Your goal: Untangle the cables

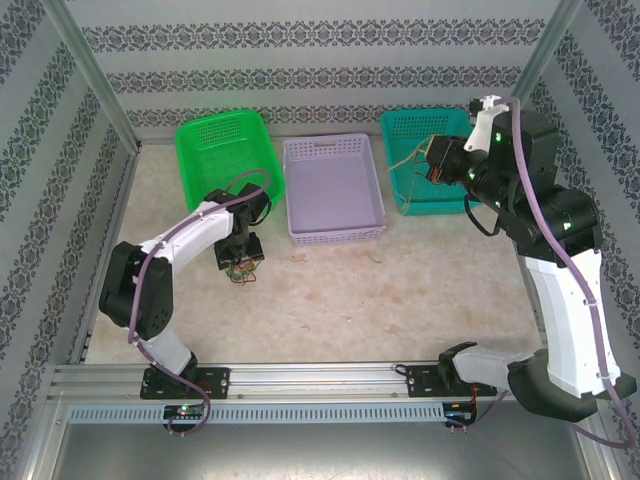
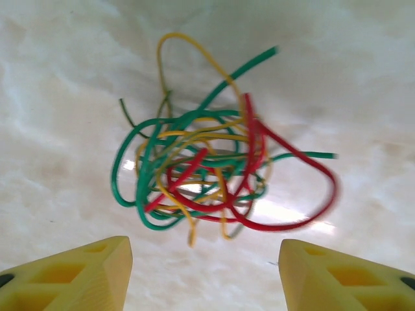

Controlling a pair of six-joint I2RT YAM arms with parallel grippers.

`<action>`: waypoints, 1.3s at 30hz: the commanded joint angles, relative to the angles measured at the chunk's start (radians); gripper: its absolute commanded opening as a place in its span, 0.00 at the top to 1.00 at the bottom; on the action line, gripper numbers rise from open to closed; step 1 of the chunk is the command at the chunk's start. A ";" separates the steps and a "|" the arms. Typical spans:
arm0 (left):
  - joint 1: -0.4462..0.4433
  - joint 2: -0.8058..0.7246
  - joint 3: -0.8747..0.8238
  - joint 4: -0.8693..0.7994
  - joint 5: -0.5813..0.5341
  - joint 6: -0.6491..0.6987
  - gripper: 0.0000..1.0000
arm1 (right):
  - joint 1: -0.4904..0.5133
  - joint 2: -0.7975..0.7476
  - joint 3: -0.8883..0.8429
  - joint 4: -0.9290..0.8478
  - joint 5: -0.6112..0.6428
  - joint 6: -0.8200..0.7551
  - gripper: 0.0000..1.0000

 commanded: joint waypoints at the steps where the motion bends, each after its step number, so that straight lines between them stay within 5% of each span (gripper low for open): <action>1: -0.004 -0.091 0.065 -0.020 0.068 -0.057 0.38 | 0.018 0.041 -0.001 0.032 -0.115 0.074 1.00; 7: -0.007 -0.265 0.087 0.166 0.204 -0.041 0.39 | 0.021 0.049 -0.110 0.120 -0.215 0.193 1.00; 12: -0.007 -0.294 0.122 0.344 0.425 -0.095 0.40 | 0.029 0.049 -0.214 0.244 -0.353 0.209 1.00; 18: -0.013 -0.218 0.205 0.400 0.521 -0.582 0.36 | 0.063 0.068 -0.275 0.255 -0.395 0.104 1.00; 19: -0.016 -0.220 0.209 0.397 0.513 -0.670 0.30 | 0.068 0.066 -0.288 0.259 -0.397 0.091 1.00; 25: -0.032 -0.292 0.060 0.649 0.496 -1.162 0.24 | 0.124 0.074 -0.361 0.304 -0.381 0.018 1.00; 34: -0.094 -0.292 -0.007 0.700 0.570 -1.399 0.27 | 0.221 0.095 -0.424 0.369 -0.306 -0.052 1.00; 39: -0.107 -0.275 0.025 0.651 0.600 -1.380 0.27 | 0.248 0.094 -0.444 0.375 -0.257 -0.079 1.00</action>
